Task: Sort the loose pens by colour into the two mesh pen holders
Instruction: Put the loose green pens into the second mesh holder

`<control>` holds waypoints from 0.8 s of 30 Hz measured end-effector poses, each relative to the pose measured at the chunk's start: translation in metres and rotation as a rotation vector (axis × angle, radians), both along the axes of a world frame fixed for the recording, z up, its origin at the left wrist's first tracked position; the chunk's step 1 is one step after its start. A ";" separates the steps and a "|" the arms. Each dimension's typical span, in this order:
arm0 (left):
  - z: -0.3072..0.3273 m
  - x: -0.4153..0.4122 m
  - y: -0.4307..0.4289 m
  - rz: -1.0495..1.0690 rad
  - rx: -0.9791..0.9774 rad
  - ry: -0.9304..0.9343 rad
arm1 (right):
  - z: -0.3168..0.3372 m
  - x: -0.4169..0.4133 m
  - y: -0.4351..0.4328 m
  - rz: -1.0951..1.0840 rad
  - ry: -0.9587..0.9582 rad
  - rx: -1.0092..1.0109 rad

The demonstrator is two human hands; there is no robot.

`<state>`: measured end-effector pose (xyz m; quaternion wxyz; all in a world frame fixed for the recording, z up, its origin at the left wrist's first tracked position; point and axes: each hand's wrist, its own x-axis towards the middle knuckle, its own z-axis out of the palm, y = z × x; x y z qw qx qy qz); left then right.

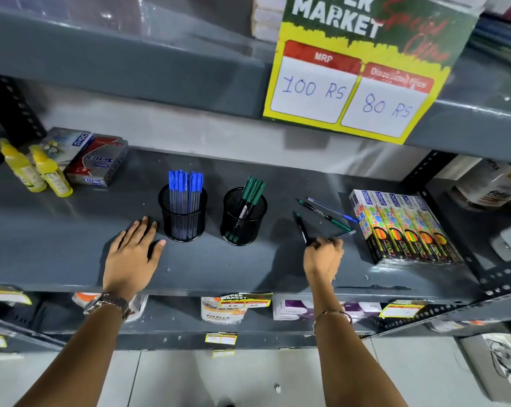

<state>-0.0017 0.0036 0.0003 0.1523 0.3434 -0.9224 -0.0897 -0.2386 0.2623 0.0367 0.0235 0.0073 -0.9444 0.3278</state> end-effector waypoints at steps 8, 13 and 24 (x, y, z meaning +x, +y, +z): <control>0.001 0.001 0.000 0.005 0.006 -0.004 | -0.006 -0.001 0.026 0.169 0.113 0.163; 0.000 0.001 -0.001 0.003 0.012 -0.013 | 0.002 -0.009 0.036 0.204 0.226 0.145; 0.001 0.001 0.000 0.005 0.037 0.006 | 0.117 0.026 -0.054 0.221 0.419 -0.625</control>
